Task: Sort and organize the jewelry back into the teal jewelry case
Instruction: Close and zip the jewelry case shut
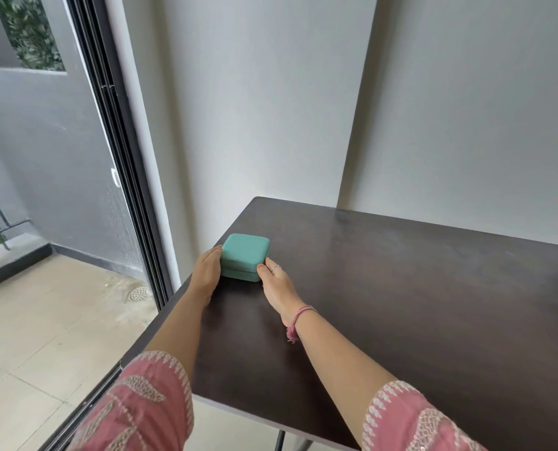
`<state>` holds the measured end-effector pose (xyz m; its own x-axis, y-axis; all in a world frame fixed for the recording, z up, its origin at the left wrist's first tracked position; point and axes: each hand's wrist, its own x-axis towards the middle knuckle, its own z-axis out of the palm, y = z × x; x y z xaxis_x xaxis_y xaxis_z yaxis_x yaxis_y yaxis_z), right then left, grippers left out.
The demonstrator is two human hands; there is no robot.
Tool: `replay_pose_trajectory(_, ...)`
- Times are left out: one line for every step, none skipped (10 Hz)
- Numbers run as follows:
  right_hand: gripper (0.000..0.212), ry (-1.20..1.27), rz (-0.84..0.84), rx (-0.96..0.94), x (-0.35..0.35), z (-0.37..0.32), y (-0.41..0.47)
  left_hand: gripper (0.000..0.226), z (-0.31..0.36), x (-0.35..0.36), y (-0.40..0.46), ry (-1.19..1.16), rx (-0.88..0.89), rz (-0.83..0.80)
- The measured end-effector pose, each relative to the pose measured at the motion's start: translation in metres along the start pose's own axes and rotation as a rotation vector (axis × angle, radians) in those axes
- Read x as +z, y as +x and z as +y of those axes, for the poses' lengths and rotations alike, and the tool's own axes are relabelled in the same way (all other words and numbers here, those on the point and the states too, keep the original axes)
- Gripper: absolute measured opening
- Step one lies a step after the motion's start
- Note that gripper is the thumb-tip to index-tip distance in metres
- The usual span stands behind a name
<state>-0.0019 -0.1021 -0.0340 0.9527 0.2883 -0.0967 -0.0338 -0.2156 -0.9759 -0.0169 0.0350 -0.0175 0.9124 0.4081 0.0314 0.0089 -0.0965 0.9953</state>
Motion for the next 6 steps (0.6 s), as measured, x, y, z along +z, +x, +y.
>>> replay_pose_trajectory(0.051, 0.009, 0.023, -0.006, 0.001, 0.001, 0.003, 0.038, -0.001, 0.000, 0.003, 0.003, 0.009, -0.035)
replay_pose_trajectory(0.052, 0.012, 0.038, 0.012, 0.003, -0.001, 0.001, 0.034, -0.002, -0.001, 0.005, 0.008, -0.007, -0.053)
replay_pose_trajectory(0.053, -0.005, 0.043, 0.010, 0.004, 0.001, 0.002, 0.033, -0.003, -0.001, 0.005, 0.005, -0.016, -0.068)
replay_pose_trajectory(0.054, -0.022, 0.044, 0.013, 0.003, -0.003, -0.004, 0.029, -0.003, 0.001, 0.003, -0.021, -0.039, -0.051)
replay_pose_trajectory(0.055, -0.032, 0.043, 0.010, 0.003, 0.000, -0.006, 0.027, -0.007, 0.003, 0.003, -0.011, -0.058, 0.004)
replay_pose_trajectory(0.050, 0.005, 0.070, -0.030, -0.002, -0.001, -0.015, 0.038, -0.014, 0.011, -0.007, -0.019, -0.045, 0.128)
